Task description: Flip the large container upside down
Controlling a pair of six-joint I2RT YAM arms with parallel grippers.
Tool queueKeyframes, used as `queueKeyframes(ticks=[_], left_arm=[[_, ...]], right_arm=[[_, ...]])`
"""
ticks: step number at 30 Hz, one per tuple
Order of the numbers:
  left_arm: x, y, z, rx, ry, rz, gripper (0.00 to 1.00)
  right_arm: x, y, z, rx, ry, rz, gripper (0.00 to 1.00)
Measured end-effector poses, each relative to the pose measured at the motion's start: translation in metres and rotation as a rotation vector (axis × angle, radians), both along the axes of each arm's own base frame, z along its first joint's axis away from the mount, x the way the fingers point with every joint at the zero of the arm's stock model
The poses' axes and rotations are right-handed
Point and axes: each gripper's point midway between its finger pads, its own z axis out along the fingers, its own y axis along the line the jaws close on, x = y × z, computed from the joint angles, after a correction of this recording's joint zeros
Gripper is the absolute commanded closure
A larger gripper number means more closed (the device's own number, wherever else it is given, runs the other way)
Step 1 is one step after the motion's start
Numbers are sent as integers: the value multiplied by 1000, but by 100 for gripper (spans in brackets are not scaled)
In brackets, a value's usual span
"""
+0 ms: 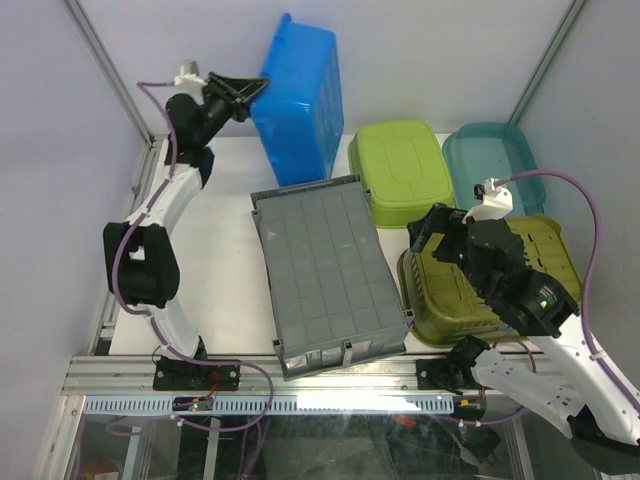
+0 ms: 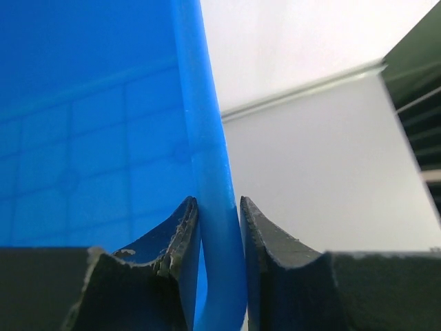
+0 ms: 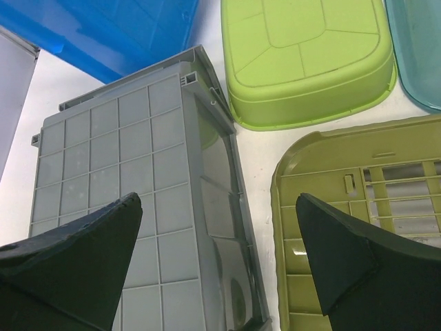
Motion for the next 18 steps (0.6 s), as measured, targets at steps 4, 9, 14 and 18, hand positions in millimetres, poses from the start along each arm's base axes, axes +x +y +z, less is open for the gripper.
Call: queueKeyframes(ticks=[4,9,14,18], left_arm=[[-11,61,-6,-106,32,88,100],[-26,121,-21,-170,76,172,70],[-34,168,-60,-149,158,227,36],[-35,192,-103,-55,280,267,3]], right_arm=[[1,1,-2,-2,7,0,1],[3,5,-6,-9,23,10,1],[4,10,-8,-6,33,24,1],[5,16,-7,9,37,38,1]])
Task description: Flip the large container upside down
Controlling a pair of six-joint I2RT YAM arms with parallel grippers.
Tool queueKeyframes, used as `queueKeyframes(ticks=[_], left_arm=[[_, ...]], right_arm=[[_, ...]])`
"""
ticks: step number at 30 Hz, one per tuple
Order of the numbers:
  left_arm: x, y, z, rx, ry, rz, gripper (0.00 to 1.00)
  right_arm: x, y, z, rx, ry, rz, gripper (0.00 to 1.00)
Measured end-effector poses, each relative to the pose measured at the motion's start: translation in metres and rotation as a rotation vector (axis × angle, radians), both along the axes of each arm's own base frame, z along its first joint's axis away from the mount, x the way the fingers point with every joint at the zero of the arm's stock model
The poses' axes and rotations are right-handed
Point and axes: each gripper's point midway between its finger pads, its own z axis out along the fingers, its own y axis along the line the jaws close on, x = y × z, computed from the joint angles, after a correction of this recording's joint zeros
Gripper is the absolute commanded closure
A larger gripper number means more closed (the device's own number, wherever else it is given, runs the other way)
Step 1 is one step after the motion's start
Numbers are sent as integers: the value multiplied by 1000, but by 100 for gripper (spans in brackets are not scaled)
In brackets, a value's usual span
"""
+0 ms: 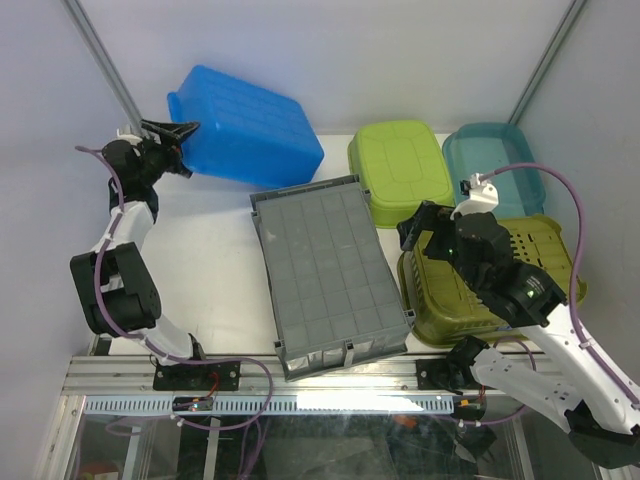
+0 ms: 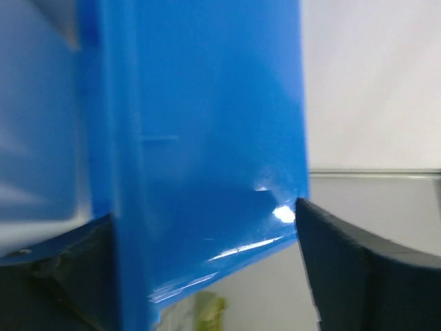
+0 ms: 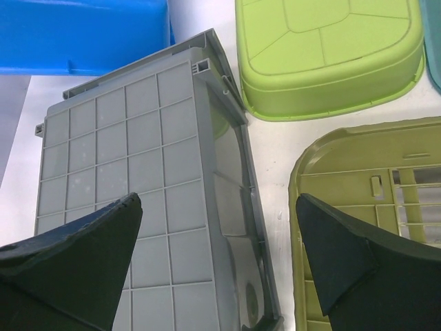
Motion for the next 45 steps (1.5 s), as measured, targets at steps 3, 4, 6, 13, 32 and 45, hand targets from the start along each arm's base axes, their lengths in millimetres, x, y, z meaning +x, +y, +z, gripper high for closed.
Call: queueKeyframes(ticks=[3,4,6,13,32,45], left_arm=[[-8,13,-33,79,124,27,1],[-12,18,-41,104,159,37,1],[-21,25,-52,189,203,58,1],[-43,52,-64,548,314,127,1],[-121,43,41,1053,216,323,1],[-221,-45,-35,1060,139,-20,1]], right_arm=[[0,3,-3,9,7,8,1],[0,4,-5,10,12,9,1],[0,5,-8,10,18,12,1],[-2,3,-8,14,14,11,1],[3,-2,-11,-45,4,2,1],[41,-17,-3,-265,65,-186,1]])
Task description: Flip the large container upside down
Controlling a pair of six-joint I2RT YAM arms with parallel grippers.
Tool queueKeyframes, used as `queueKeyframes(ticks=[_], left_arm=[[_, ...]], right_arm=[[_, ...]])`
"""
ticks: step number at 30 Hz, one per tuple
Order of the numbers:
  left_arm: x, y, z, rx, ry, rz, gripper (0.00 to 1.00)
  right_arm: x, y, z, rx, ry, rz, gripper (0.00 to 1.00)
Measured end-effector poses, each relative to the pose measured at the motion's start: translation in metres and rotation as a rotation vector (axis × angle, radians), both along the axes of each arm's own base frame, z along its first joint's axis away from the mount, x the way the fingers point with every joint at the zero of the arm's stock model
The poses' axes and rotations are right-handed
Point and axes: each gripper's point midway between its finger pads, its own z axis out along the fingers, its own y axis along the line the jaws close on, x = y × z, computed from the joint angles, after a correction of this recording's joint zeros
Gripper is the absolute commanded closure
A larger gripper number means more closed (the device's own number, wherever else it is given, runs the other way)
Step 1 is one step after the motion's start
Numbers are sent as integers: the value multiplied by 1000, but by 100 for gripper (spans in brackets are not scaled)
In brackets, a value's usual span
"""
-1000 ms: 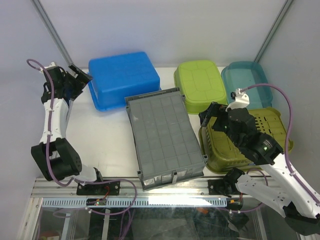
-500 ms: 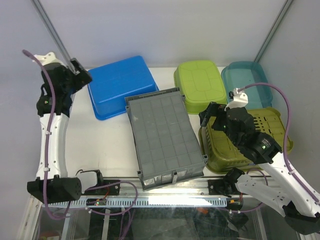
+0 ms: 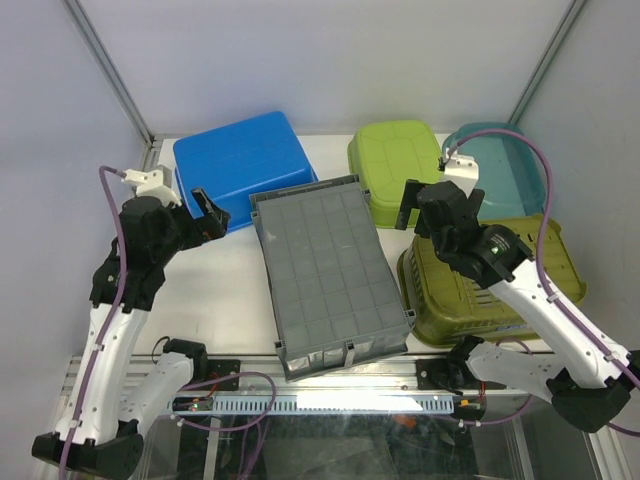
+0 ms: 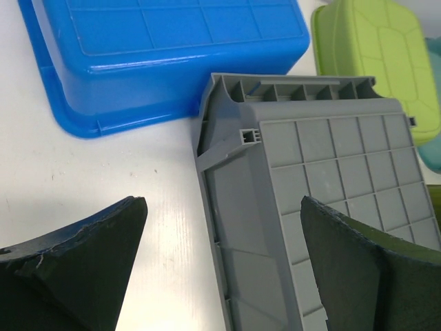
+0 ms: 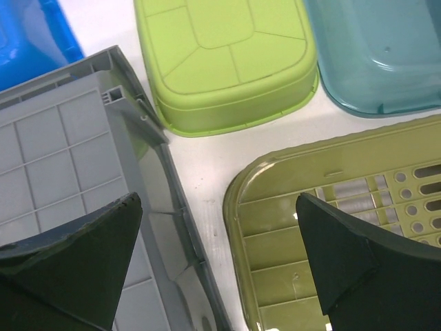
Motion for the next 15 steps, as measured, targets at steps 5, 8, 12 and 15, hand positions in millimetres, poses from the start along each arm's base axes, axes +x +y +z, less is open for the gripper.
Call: queueKeyframes(ticks=[5,8,12,15], left_arm=[[-17,4,21,-13,-92,4,1],[-24,9,29,-14,-132,29,1],[-26,22,31,-16,-151,109,1],[-25,28,25,-13,-139,146,1]], right_arm=[[-1,-6,-1,-9,-2,-30,1],[-4,-9,4,14,-26,-31,1],[-10,-14,12,54,-69,-32,1],[-12,-15,18,77,-94,-32,1]])
